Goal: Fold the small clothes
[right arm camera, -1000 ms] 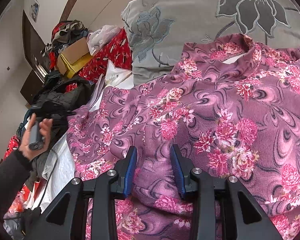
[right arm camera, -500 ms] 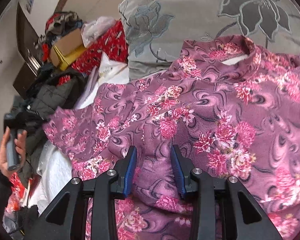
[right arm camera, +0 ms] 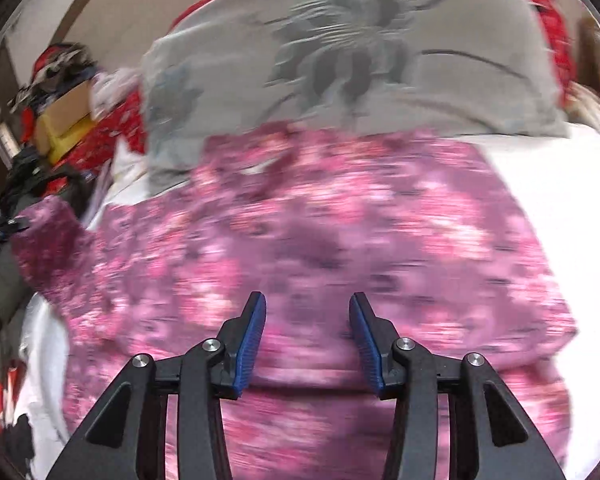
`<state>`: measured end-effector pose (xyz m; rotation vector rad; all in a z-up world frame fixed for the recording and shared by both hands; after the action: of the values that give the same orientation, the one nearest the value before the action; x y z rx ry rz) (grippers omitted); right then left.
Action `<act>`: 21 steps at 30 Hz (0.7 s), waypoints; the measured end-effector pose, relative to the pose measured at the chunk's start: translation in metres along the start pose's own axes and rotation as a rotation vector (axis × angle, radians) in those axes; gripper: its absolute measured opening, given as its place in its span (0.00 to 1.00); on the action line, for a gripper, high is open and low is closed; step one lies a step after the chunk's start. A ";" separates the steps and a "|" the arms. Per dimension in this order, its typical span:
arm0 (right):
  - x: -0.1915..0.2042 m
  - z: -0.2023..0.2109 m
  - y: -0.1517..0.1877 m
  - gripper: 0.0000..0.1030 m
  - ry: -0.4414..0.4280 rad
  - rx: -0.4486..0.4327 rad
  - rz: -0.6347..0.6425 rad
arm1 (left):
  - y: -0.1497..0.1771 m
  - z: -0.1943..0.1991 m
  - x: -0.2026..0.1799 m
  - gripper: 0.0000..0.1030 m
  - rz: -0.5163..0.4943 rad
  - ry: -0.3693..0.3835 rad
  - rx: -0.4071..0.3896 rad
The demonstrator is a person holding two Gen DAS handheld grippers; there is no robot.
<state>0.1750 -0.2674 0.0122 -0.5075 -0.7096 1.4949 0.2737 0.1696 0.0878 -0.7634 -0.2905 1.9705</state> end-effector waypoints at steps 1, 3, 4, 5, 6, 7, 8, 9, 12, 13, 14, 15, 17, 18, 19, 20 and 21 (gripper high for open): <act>-0.008 -0.001 0.004 0.48 0.002 0.006 -0.017 | 0.005 0.002 -0.009 0.04 -0.008 0.013 0.006; -0.019 0.001 0.015 0.48 -0.043 -0.031 -0.036 | 0.015 0.003 -0.027 0.04 -0.022 0.031 0.021; -0.020 0.003 0.018 0.48 -0.045 -0.046 -0.027 | 0.022 0.005 -0.035 0.04 -0.028 0.043 0.029; -0.018 0.003 0.020 0.48 -0.043 -0.050 -0.015 | 0.029 0.004 -0.046 0.04 -0.036 0.055 0.040; -0.016 0.003 0.023 0.50 -0.036 -0.059 0.004 | 0.034 0.004 -0.053 0.04 -0.043 0.062 0.048; -0.013 0.004 0.024 0.52 -0.029 -0.065 0.015 | 0.042 0.003 -0.063 0.04 -0.057 0.068 0.060; -0.011 0.004 0.024 0.53 -0.025 -0.065 0.025 | 0.050 0.001 -0.074 0.04 -0.071 0.074 0.071; -0.010 0.005 0.024 0.55 -0.023 -0.064 0.031 | 0.058 -0.002 -0.085 0.04 -0.086 0.078 0.083; -0.011 0.007 0.026 0.58 -0.038 -0.075 0.032 | 0.086 -0.015 -0.114 0.04 -0.131 0.089 0.131; -0.010 0.006 0.024 0.58 -0.045 -0.077 0.028 | 0.095 -0.019 -0.121 0.04 -0.144 0.090 0.144; -0.012 0.007 0.025 0.58 -0.056 -0.082 0.018 | 0.107 -0.024 -0.129 0.04 -0.160 0.090 0.161; -0.013 0.007 0.025 0.58 -0.066 -0.087 0.010 | 0.118 -0.030 -0.137 0.04 -0.175 0.088 0.181; -0.015 0.008 0.026 0.58 -0.082 -0.095 -0.002 | 0.146 -0.047 -0.151 0.04 -0.201 0.071 0.235; -0.017 0.008 0.026 0.58 -0.091 -0.099 -0.010 | 0.157 -0.055 -0.155 0.05 -0.218 0.058 0.252; -0.017 0.008 0.027 0.58 -0.097 -0.101 -0.014 | 0.168 -0.062 -0.158 0.06 -0.239 0.039 0.262; -0.018 0.008 0.027 0.58 -0.105 -0.104 -0.020 | 0.178 -0.070 -0.160 0.08 -0.260 0.018 0.277; -0.019 0.008 0.027 0.58 -0.109 -0.106 -0.024 | 0.188 -0.077 -0.160 0.18 -0.275 -0.002 0.300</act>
<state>0.1510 -0.2862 -0.0031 -0.4986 -0.8809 1.4763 0.2428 -0.0703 -0.0028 -0.4990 -0.0900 1.7041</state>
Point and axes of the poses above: each gripper's, at about its wrist camera, not at the fingertips, and z roughly against the way its jaws point, x to its left, y to its underside, the point moved 2 cm from there along -z, roughly the way its jaws point, and after that the axes turned 13 degrees about z, right-handed, at the moved point
